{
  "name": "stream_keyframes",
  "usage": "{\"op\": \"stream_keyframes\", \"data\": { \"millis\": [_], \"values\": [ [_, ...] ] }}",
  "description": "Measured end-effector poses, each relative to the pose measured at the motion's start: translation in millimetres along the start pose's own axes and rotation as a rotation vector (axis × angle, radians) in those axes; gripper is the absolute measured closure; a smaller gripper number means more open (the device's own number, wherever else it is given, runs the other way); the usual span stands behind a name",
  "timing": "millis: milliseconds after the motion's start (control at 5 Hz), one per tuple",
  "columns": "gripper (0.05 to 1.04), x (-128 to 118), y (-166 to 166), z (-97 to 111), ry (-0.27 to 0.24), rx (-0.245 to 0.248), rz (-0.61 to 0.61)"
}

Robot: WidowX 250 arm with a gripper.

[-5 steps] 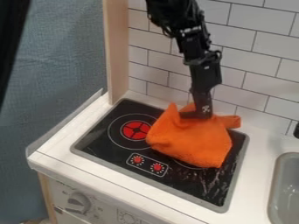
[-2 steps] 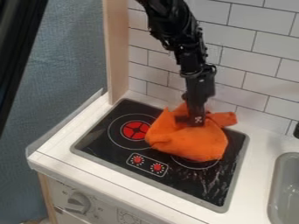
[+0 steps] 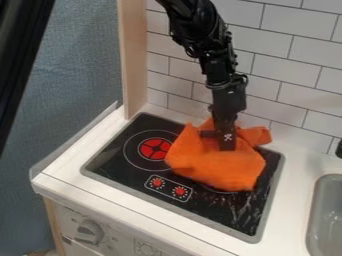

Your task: Fold the cloth from bottom to top

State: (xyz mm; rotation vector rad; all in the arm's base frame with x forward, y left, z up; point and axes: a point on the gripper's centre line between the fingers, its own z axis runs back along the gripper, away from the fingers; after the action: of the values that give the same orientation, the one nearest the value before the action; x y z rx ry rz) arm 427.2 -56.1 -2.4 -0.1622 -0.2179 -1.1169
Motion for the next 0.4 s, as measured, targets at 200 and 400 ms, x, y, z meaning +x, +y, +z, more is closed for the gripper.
{"op": "stream_keyframes", "data": {
  "millis": [200, 400],
  "values": [
    [0.08, 2, -3, 9, 0.0, -0.011, 0.002],
    [0.085, 7, -5, 31, -0.004, -0.003, -0.01]
  ]
}}
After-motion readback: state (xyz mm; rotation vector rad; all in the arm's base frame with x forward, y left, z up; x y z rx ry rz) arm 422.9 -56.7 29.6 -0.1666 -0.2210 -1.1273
